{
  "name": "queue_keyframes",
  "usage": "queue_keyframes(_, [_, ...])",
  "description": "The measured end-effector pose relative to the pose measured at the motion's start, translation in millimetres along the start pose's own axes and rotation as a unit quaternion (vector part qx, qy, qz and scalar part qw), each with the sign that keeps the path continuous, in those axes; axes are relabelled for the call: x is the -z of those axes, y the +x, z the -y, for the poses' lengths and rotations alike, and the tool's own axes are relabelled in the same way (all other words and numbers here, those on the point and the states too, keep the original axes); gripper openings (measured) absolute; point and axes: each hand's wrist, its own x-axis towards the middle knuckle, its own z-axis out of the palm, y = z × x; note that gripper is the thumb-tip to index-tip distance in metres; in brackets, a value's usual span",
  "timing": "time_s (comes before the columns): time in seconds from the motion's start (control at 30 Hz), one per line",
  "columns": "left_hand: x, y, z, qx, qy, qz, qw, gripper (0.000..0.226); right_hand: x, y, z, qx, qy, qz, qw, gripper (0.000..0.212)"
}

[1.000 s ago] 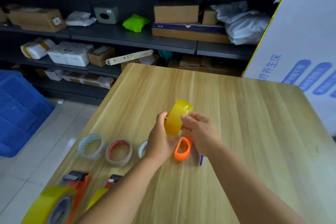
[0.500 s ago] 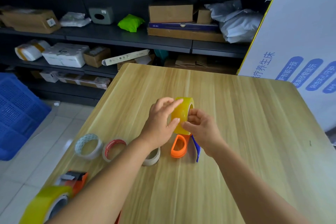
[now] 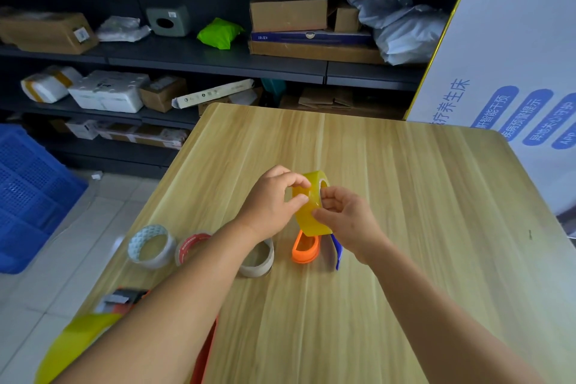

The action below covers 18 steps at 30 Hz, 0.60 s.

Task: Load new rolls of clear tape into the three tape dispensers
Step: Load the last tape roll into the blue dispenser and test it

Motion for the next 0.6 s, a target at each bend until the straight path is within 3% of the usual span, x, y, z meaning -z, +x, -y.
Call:
queue_keyframes(0.13, [0.0, 1.5, -1.0, -0.003, 0.016, 0.012, 1.000, 0.008, 0.1, 0.6, -0.7, 0.002, -0.029, 0.004, 1.000, 0.022])
queue_keyframes(0.43, [5.1, 5.6, 0.9, -0.032, 0.097, 0.096, 0.990, 0.011, 1.0, -1.3, -6.1, -0.007, -0.038, 0.024, 0.999, 0.021])
queue_keyframes(0.6, [1.5, 1.7, 4.3, -0.076, 0.118, 0.078, 0.987, 0.015, 1.9, 0.3, -5.9, -0.008, -0.040, 0.033, 0.999, 0.013])
